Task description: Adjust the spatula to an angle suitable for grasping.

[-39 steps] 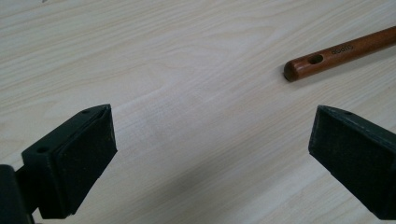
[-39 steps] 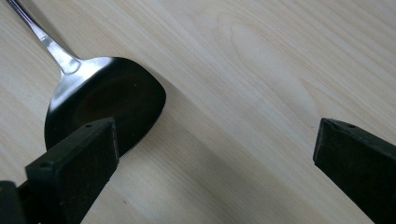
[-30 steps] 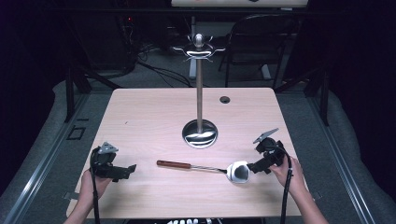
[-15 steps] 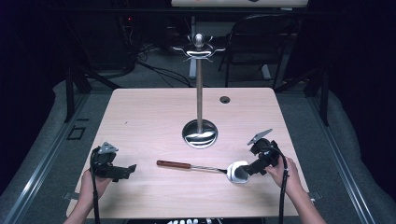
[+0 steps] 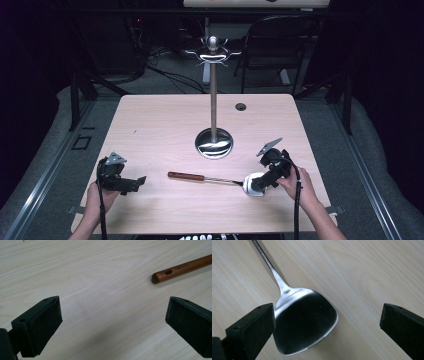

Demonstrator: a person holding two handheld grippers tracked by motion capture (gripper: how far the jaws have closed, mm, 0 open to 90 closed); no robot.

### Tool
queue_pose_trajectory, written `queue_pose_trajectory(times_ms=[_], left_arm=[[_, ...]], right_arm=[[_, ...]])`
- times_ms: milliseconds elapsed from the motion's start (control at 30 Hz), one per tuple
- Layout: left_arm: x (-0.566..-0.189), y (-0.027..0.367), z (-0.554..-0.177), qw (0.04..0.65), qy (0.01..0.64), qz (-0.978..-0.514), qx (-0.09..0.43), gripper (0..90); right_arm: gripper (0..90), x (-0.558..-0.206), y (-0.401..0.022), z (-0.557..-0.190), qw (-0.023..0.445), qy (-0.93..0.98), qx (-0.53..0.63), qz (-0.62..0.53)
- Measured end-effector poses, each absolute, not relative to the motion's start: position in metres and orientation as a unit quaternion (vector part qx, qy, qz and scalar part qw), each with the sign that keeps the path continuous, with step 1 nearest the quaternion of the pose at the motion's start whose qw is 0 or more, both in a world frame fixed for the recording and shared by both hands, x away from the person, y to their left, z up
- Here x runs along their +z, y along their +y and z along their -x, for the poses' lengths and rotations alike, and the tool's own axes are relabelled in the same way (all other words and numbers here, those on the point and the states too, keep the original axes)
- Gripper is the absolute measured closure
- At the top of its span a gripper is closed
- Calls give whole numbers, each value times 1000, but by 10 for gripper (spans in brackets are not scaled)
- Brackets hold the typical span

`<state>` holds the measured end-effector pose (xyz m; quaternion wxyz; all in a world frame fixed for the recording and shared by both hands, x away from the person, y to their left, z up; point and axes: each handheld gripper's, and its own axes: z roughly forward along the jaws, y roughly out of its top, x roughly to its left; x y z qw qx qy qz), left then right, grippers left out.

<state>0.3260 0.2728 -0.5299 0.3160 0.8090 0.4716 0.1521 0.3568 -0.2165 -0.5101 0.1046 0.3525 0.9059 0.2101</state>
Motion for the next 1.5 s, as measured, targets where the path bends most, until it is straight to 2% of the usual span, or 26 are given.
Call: queue_pose_trajectory(times_ms=[533, 667, 700, 833, 867, 900, 933, 1000, 1033, 1067, 1100, 1133, 1500], left_arm=[[-531, 273, -326, 316, 473, -808, 154, 6], [-531, 272, -326, 314, 472, -809, 154, 6], [-531, 272, -326, 314, 472, -809, 154, 6], [-531, 273, -326, 313, 472, -810, 152, 6], [-531, 273, -326, 313, 472, -810, 152, 6], [-531, 273, -326, 313, 472, -810, 152, 6], [-531, 273, -326, 312, 472, -810, 151, 6], [-531, 274, -326, 313, 472, -810, 151, 6], [-531, 274, -326, 313, 472, -810, 151, 6], [-531, 273, -326, 313, 472, -810, 151, 6], [-531, 274, -326, 313, 472, -810, 152, 6], [-531, 274, -326, 313, 472, -810, 151, 6], [-531, 274, -326, 312, 472, -811, 151, 6]], right_arm=[[0, -513, -171, -365, 92, 930, 188, -304], [43, -514, -163, -366, 93, 933, 181, -297], [103, -515, -158, -366, 93, 936, 178, -290], [172, -517, -149, -367, 89, 940, 173, -279], [231, -519, -142, -368, 88, 944, 167, -271], [231, -519, -142, -368, 88, 944, 167, -271], [308, -521, -135, -368, 84, 948, 163, -261], [367, -523, -129, -367, 81, 952, 156, -250], [367, -523, -129, -367, 81, 952, 156, -250], [417, -525, -123, -365, 76, 955, 153, -242], [417, -525, -123, -365, 76, 955, 153, -242], [474, -527, -119, -364, 78, 958, 148, -232], [665, -535, -112, -359, 99, 967, 116, -202]])
